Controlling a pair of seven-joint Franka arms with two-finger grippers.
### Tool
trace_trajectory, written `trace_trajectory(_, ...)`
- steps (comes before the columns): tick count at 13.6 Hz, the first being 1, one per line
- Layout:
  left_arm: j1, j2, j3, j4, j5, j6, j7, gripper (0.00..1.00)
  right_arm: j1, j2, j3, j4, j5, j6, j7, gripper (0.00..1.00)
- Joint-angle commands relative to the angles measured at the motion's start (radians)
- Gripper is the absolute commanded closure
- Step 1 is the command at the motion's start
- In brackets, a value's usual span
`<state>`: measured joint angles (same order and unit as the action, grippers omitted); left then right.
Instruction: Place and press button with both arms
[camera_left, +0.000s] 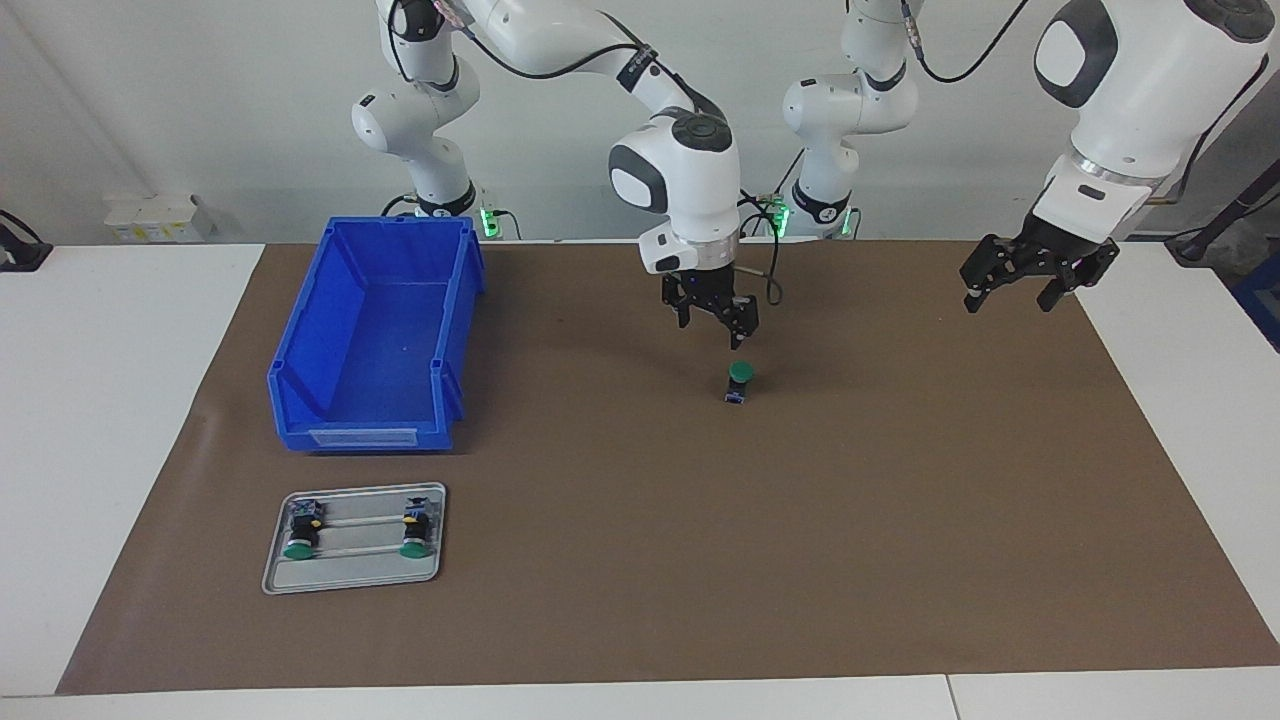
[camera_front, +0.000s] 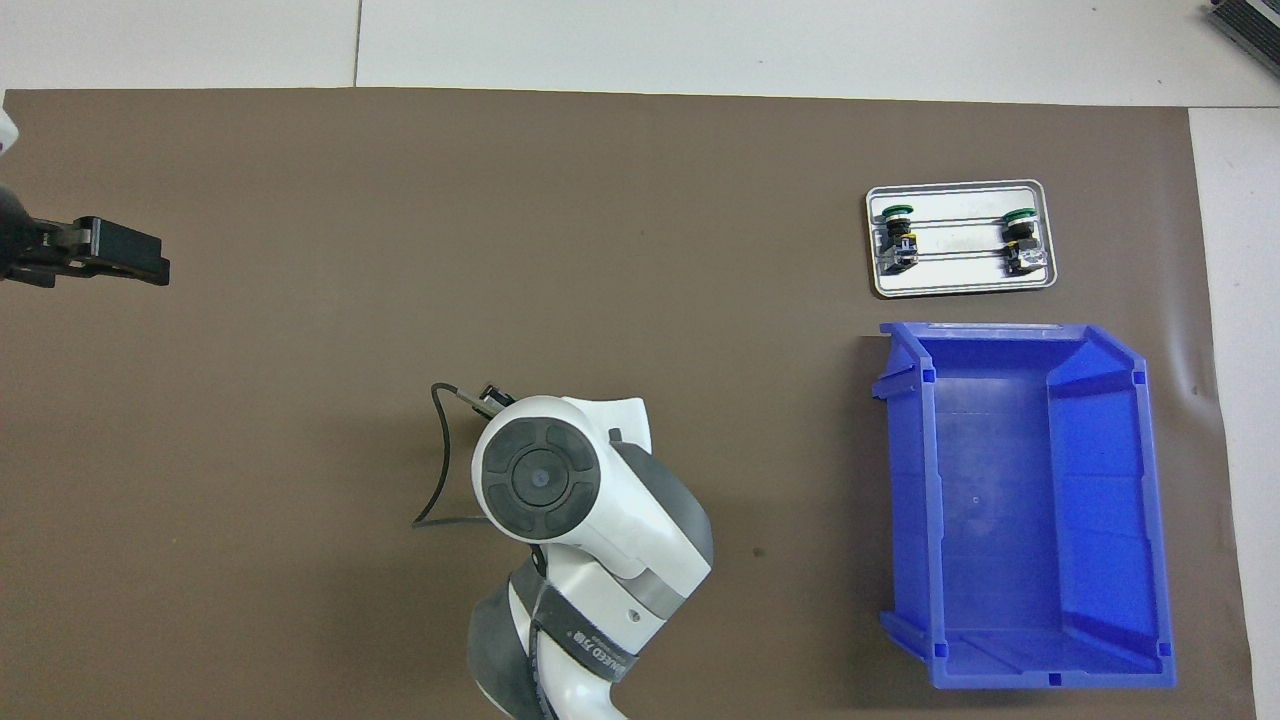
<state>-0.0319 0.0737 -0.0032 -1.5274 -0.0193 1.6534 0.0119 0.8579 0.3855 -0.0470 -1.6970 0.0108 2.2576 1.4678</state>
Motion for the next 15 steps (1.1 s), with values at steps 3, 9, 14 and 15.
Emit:
trace_trajectory(3,-0.065,0.018,0.06,0.006,0.025,0.014,-0.004,0.0,0.015,0.104,-0.005,0.074,-0.067,0.066,0.034,0.0)
trace_trajectory(9,-0.052,0.044,0.037,0.132,0.024,-0.106,-0.009,0.0,-0.002,0.199,-0.005,0.155,-0.104,0.125,0.031,0.0)
trace_trajectory(14,-0.036,-0.023,0.037,-0.022,0.051,-0.03,-0.009,0.0,0.006,0.199,-0.004,0.129,-0.091,0.125,0.032,0.01)
trace_trajectory(15,-0.036,-0.025,0.032,-0.025,0.085,-0.03,-0.01,0.0,0.004,0.199,-0.004,0.129,-0.091,0.125,0.032,0.06)
